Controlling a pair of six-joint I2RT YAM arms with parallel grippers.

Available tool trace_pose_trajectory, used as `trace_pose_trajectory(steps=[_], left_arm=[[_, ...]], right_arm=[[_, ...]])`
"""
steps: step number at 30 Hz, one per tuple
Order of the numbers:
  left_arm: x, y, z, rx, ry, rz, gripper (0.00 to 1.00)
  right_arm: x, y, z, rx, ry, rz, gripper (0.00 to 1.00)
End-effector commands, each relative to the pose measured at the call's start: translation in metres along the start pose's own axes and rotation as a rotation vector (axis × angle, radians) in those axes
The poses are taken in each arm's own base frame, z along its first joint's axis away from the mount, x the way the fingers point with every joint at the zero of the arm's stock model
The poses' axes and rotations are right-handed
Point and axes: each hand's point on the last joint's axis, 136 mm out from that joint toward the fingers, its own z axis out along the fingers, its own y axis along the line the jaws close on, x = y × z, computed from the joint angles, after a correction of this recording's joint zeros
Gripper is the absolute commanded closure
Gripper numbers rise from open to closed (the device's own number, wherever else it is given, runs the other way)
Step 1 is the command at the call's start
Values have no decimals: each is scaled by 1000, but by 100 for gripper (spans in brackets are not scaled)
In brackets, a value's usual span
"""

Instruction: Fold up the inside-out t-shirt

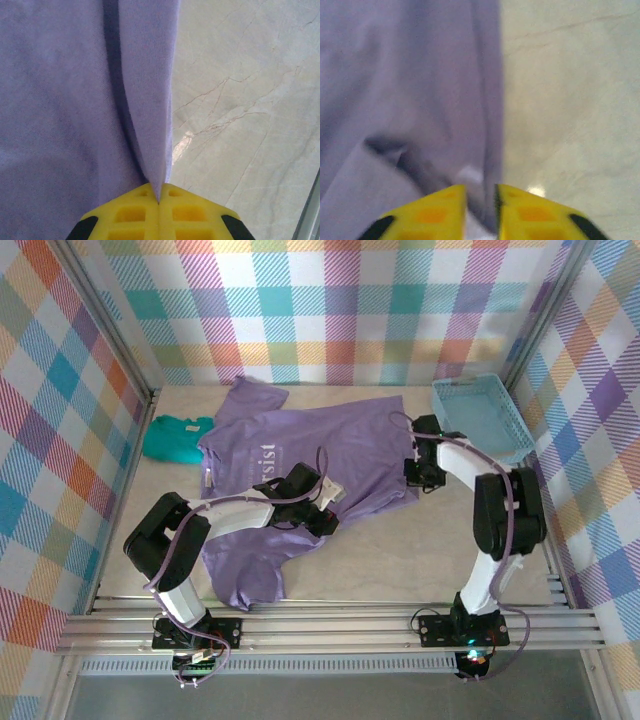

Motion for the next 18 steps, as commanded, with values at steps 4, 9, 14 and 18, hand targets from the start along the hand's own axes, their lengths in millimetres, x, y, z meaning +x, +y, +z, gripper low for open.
trace_pose_trajectory(steps=[4,9,14,18], left_arm=[[-3,-1,0,28,-9,-16,100],[-3,-2,-1,30,-9,-13,100],[-3,-2,-2,29,-10,-13,100],[-1,-1,-2,28,-7,-15,100]], right_arm=[[31,40,-7,-264,34,94,58],[25,44,9,-279,44,133,59],[13,47,17,-285,29,153,68],[6,38,24,-226,13,154,80]])
